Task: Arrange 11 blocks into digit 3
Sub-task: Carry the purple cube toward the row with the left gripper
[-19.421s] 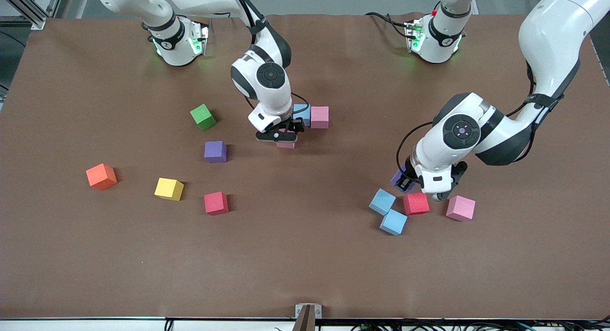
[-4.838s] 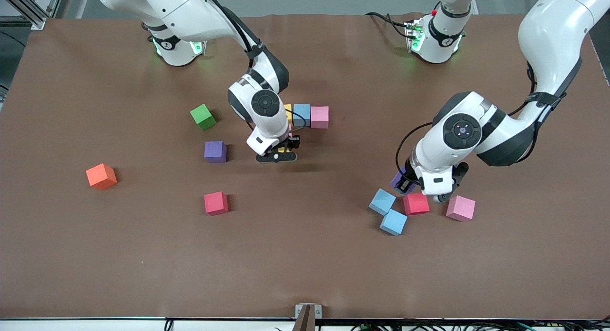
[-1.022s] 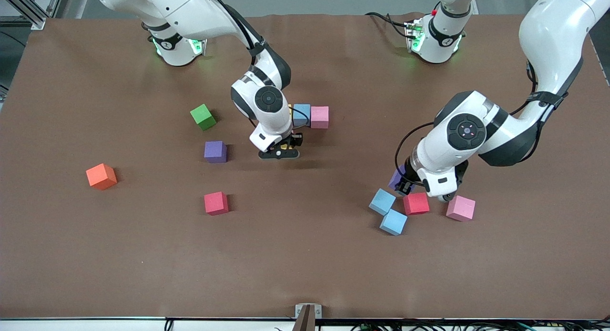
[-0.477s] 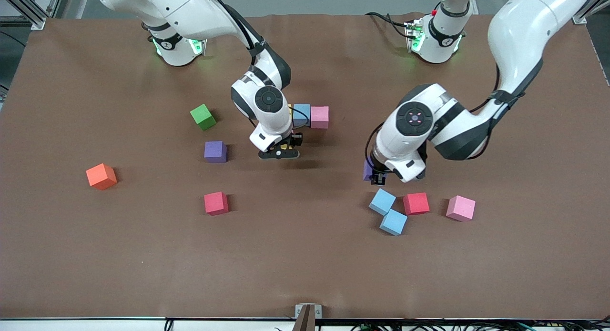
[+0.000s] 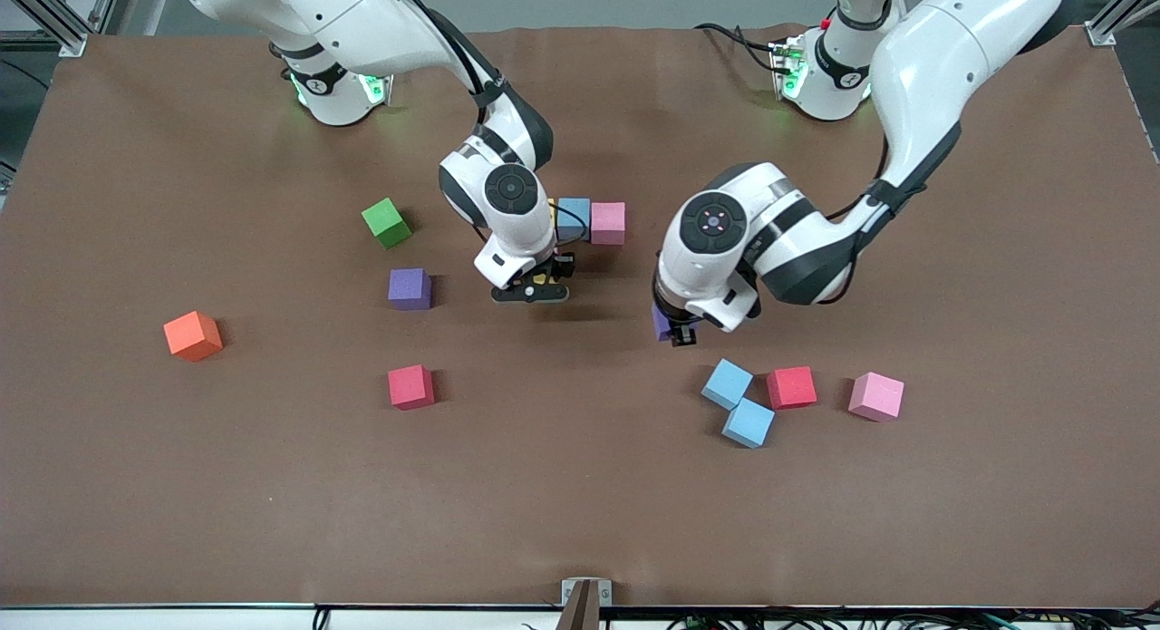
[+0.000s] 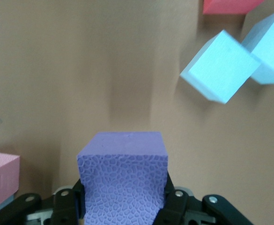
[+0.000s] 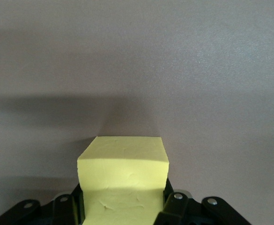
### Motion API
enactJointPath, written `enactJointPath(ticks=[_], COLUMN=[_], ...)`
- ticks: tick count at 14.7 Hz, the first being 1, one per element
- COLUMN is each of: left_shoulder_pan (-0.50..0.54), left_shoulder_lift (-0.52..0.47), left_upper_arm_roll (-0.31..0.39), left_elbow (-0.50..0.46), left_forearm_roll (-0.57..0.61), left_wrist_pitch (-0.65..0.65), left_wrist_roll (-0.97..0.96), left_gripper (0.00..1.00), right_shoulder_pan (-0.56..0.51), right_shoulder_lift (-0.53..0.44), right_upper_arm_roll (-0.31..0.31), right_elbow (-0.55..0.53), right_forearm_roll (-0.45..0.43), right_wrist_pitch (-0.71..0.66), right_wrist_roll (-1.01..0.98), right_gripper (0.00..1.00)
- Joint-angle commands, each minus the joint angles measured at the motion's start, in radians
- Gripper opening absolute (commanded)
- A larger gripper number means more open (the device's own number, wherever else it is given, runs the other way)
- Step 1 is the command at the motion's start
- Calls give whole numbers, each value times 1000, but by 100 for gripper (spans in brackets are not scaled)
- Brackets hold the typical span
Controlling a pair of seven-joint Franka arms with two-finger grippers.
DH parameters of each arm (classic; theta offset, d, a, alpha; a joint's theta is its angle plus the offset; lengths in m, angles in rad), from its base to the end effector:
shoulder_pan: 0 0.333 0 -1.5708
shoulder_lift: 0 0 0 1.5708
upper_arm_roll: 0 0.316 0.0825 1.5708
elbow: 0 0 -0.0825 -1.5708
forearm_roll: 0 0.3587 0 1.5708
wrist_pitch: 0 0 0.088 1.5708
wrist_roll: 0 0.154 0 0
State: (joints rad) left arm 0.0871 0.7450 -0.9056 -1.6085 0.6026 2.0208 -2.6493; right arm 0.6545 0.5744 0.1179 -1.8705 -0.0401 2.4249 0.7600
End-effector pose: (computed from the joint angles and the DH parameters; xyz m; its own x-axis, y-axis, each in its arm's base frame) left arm 0.5357 -0.3816 0.2751 -0.1088 0.9941 -0.0042 0.9935 0.1086 -0.0341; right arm 0.4461 0.4304 0.1778 0.9990 0.0249 -0.0373 0.0243 -0.9996 -0.0171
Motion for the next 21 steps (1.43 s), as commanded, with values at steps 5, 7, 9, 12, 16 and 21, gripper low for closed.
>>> enactJointPath(ticks=[5,7,9,12,16,21], left_shoulder_pan=[-37,-37,-37,-37,-33,-35], left_shoulder_lift=[4,2,4,4,4,4], left_upper_arm_roll=[27,27,28,31,33,31], left_elbow=[27,27,27,27,27,22], left_forearm_roll=[-17,-18,-17,-14,-14,-9], left_wrist_pitch=[33,41,41,41,41,41], left_wrist_roll=[-6,-6,-3,-1,0,2], left_gripper=[61,61,61,61,61,61], right_shoulder_pan=[11,11,11,11,13,8], right_shoulder_lift=[-27,-27,-27,-27,-27,-27], right_upper_arm_roll=[-9,-9,-9,-9,-10,-10], right_elbow=[-27,-27,-26,-16,-15,-16], right_forearm_roll=[-10,-10,-10,-10,-14,-46], right_wrist_pitch=[5,5,5,10,8,-6], right_wrist_roll=[2,2,2,4,2,1], right_gripper=[10,13,21,100,100,100])
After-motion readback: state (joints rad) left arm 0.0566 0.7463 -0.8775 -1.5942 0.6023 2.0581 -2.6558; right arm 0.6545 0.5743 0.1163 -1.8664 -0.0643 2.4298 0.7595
